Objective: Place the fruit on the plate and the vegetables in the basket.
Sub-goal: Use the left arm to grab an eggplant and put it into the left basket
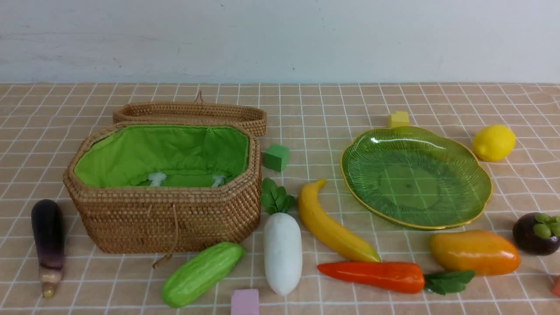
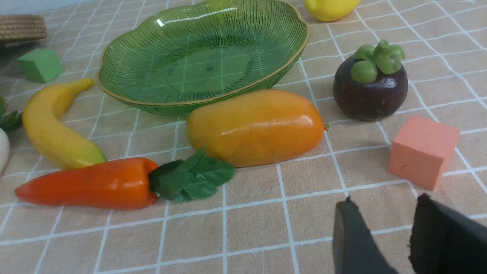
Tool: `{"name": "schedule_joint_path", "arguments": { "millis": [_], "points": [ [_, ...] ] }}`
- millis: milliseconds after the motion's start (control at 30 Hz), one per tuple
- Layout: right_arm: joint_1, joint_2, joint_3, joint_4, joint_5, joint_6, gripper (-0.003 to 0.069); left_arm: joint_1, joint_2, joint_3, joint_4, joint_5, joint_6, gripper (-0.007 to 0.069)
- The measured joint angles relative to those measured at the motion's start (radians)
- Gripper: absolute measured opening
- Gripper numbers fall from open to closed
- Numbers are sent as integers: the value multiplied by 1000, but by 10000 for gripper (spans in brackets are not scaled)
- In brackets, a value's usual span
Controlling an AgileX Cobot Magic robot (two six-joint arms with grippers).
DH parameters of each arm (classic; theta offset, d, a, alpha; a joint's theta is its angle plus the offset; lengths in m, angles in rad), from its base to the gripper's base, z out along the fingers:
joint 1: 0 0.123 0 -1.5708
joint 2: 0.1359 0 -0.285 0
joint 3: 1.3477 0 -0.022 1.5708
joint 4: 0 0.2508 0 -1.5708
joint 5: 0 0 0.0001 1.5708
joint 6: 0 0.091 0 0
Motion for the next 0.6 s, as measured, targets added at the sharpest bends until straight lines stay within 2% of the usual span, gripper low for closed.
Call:
{"name": "schedule_joint_path", "arguments": {
  "millis": [600],
  "points": [
    [0, 0, 0, 0, 0, 0, 242, 0, 0, 0, 0, 1, 0, 15]
  ]
}}
